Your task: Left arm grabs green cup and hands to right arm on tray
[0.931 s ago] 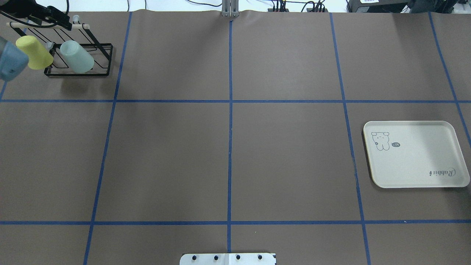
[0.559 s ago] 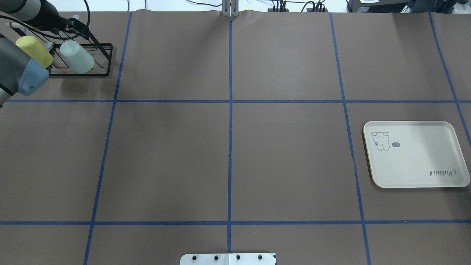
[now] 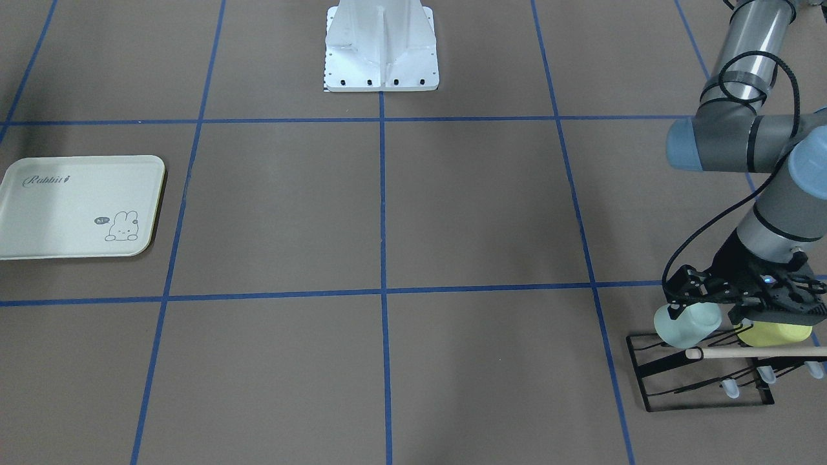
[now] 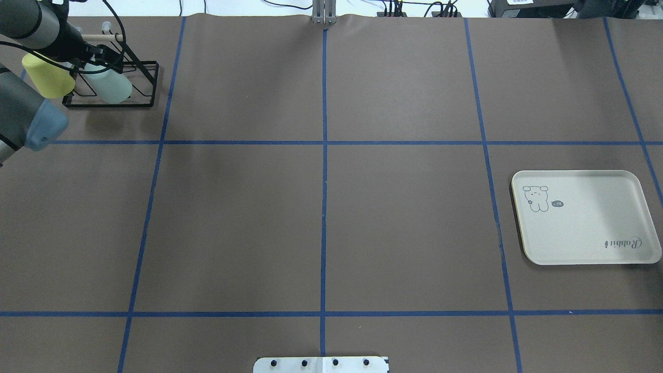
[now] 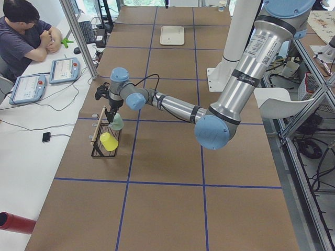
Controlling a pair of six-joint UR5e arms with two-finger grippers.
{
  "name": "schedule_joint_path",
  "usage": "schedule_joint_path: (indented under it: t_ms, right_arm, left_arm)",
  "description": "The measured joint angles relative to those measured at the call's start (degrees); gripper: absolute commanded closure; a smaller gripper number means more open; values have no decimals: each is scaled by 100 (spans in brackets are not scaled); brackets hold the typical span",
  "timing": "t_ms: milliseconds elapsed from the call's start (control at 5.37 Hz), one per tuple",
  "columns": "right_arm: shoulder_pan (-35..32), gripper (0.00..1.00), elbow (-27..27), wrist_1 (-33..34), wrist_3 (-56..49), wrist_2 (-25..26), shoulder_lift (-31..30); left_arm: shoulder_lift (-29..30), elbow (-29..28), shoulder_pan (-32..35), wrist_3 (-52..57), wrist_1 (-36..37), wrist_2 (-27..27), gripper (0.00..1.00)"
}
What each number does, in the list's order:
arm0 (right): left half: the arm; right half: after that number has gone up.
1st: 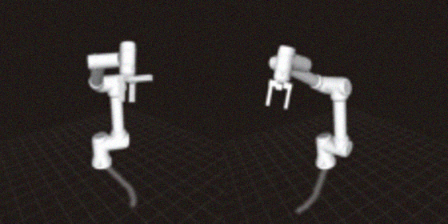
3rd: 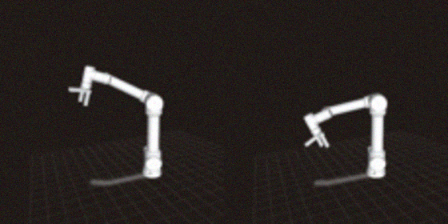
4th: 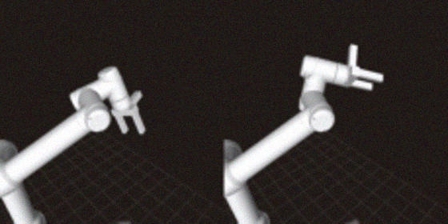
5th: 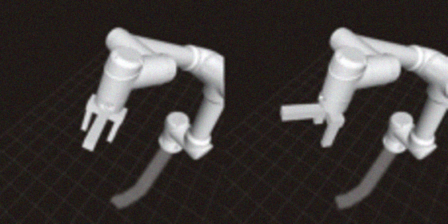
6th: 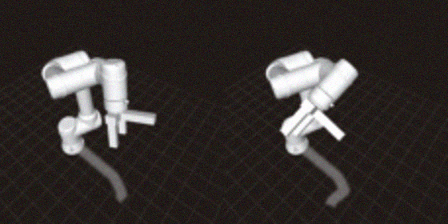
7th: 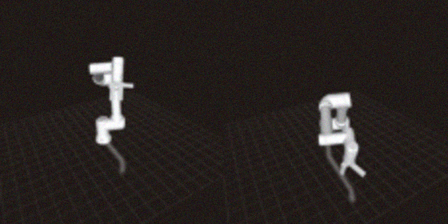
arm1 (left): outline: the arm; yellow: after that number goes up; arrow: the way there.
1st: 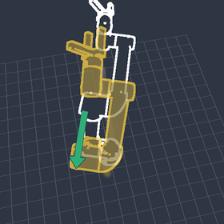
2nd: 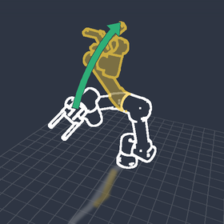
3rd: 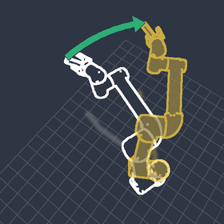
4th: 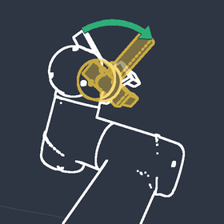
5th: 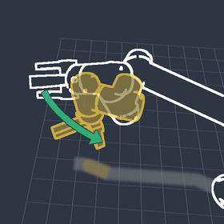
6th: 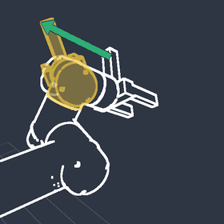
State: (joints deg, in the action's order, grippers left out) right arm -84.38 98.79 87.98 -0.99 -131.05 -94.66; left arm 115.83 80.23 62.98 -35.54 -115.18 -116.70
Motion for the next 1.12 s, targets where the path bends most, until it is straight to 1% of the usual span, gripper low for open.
schedule_joint_path:
  t_ms: [186,372,745,931,1117]
  right_arm:
    - [0,0,0,0,-4,0,0]
    - [4,0,0,0,-6,0,0]
    - [2,0,0,0,4,0,0]
    - [3,0,0,0,9,0,0]
    - [4,0,0,0,11,0,0]
  left_arm:
    - [-12,-12,-42,-1,0,-1,2]
    - [-15,-21,-57,2,1,1,7]
    - [-51,-24,-66,37,0,10,9]
    - [-61,-25,-66,45,-3,14,37]
    - [-66,-20,-65,47,-4,16,59]
